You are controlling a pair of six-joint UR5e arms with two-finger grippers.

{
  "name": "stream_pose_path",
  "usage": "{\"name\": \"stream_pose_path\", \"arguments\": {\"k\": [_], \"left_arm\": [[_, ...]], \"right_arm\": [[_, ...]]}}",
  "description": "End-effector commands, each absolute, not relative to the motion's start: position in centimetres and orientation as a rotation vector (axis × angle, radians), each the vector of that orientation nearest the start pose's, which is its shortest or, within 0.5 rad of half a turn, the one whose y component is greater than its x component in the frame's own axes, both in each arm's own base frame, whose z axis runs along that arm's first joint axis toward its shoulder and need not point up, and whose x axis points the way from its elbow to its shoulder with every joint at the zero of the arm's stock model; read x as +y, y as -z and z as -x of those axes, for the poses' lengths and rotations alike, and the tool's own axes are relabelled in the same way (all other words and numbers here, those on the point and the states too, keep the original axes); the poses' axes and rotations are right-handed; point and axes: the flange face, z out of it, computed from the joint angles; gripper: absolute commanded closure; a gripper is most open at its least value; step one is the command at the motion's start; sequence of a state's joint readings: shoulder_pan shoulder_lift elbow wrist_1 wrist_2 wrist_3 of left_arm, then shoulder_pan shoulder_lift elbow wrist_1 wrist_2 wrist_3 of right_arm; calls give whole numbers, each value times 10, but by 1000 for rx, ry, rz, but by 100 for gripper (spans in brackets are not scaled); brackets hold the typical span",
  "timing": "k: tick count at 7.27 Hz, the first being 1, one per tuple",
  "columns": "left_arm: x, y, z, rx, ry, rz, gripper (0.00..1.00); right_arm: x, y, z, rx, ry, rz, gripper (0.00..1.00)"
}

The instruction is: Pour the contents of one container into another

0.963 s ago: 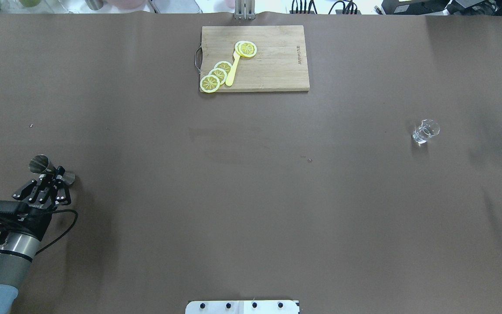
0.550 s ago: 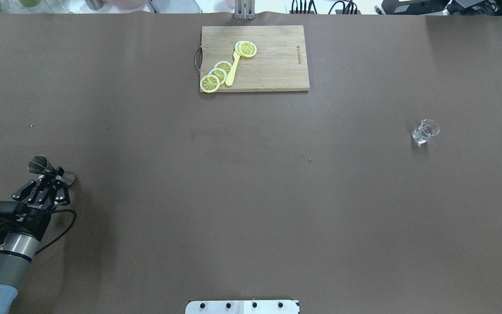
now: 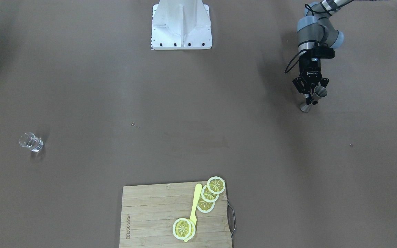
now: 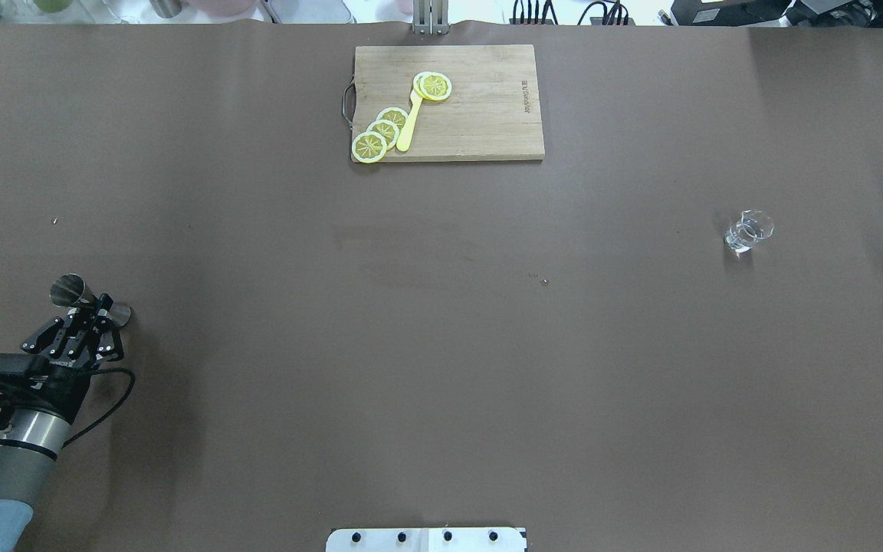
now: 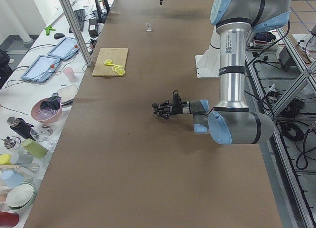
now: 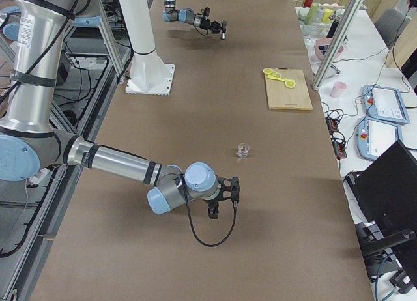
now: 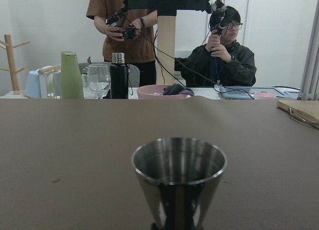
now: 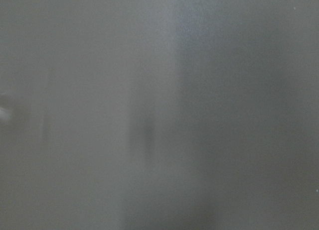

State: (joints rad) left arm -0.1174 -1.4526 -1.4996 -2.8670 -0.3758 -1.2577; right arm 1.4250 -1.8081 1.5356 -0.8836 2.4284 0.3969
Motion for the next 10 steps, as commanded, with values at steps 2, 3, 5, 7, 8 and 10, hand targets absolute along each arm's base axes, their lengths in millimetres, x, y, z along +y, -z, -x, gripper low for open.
{"name": "stream_pose_path", "arguments": {"k": [2,3,5,7,8,10], "left_arm": [[-273,-584,-385,687,480,-1237,2],[-273,-583,-385,689,481,-1238,2],[-273,-582,-386,689,481,-1238,2],[-273,-582,-386,690,482,-1238,2],[-273,-579,-387,695,484,-1238,2],[-272,-569,-381,710,492,-1239,2]], "right_arm": [[-413,-679,-10,-816,159,15,0],[-422,-675,-53,-801,175,10,0],[-424,-676,-74,-752,268,36,0],[-434,-673,-74,-702,283,35,0],[-434,-674,-70,-765,266,30,0],[-435,-677,-69,-767,265,30,0]]}}
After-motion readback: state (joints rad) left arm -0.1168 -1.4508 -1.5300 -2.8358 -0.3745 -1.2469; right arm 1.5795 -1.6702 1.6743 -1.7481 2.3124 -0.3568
